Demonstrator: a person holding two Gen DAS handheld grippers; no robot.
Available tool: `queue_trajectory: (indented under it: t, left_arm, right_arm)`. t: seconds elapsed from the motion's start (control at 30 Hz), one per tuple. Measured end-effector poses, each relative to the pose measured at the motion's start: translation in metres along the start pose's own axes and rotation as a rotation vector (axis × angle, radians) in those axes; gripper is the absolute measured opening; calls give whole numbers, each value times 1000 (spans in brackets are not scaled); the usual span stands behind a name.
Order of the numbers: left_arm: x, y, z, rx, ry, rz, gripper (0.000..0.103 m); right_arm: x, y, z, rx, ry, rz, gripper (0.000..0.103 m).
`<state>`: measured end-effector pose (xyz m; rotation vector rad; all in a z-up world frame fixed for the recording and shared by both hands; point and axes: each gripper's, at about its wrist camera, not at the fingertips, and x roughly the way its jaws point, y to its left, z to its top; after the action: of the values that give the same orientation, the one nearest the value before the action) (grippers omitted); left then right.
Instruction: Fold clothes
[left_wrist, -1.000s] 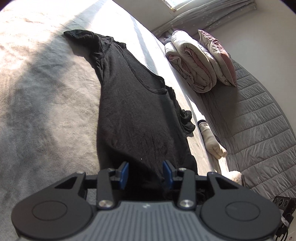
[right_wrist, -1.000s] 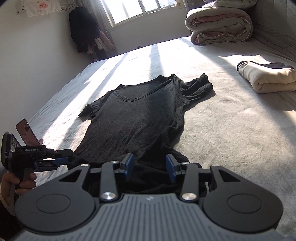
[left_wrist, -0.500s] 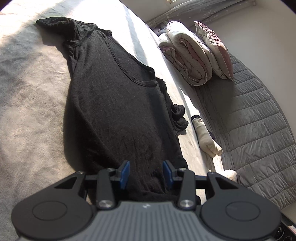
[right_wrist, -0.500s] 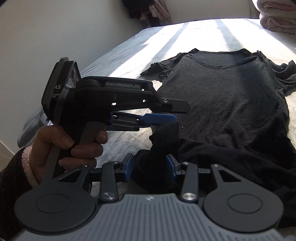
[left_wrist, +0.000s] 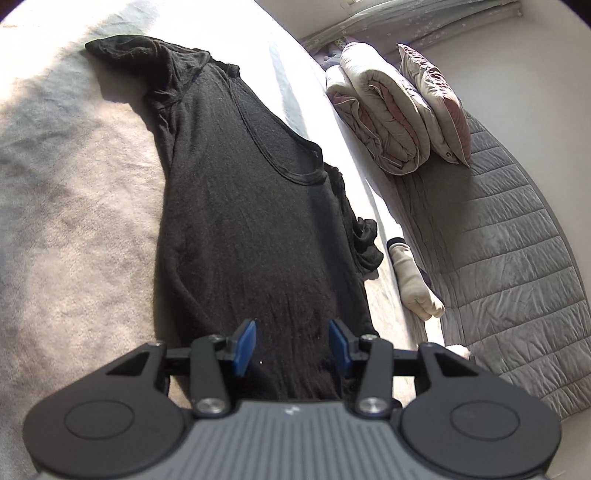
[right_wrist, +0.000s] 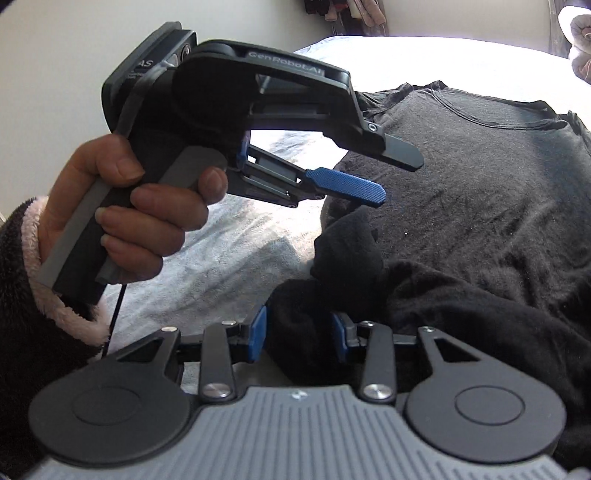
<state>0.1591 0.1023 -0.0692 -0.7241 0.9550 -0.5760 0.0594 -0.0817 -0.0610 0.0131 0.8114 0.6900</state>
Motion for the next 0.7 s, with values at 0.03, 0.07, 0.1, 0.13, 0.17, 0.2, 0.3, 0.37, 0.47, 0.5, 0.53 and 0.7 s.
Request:
queue_trajectory:
  t: [0.03,0.07,0.1,0.13,0.17,0.2,0.3,0.37,0.47,0.5,0.53,0.7]
  left_arm:
    - [-5,0,1,3,-18,8,45]
    - [-9,1,3,3,-34,17,45]
    - [-14,2,4,4,-46,26,46]
    - [-18,4,6,4,-57,35,46]
    - [-22,5,7,3,-69,44,46]
    - [-27,9,9,-4,-78,51,46]
    - [-37,20,12,-36,-97,63,46]
    - [-41,29,12,-68,-99,60,46]
    - [-36,35,7,-128,-74,27,48]
    - [-34,37,5,-148,-66,16,48]
    - [-32,39,3,-168,-58,5,49]
    - [-14,51,-11,-334,-15,-142,51]
  right_arm:
    - [3,0,-1,-12,2,-18,10]
    - [5,1,-2,-24,3,-36,4]
    - [3,-4,-1,5,-4,-25,4]
    - [-2,-11,1,53,-15,0,4]
    - [-6,-18,4,99,-27,30,4]
    - [-13,-24,6,143,-44,73,4]
    - [-35,-39,12,259,-111,221,4]
    - [-50,-44,16,315,-160,308,4]
    - [-66,-50,22,384,-222,398,4]
    - [-70,-52,24,406,-239,422,4]
    - [-73,-54,25,424,-254,441,5]
    - [-82,-62,32,496,-305,521,5]
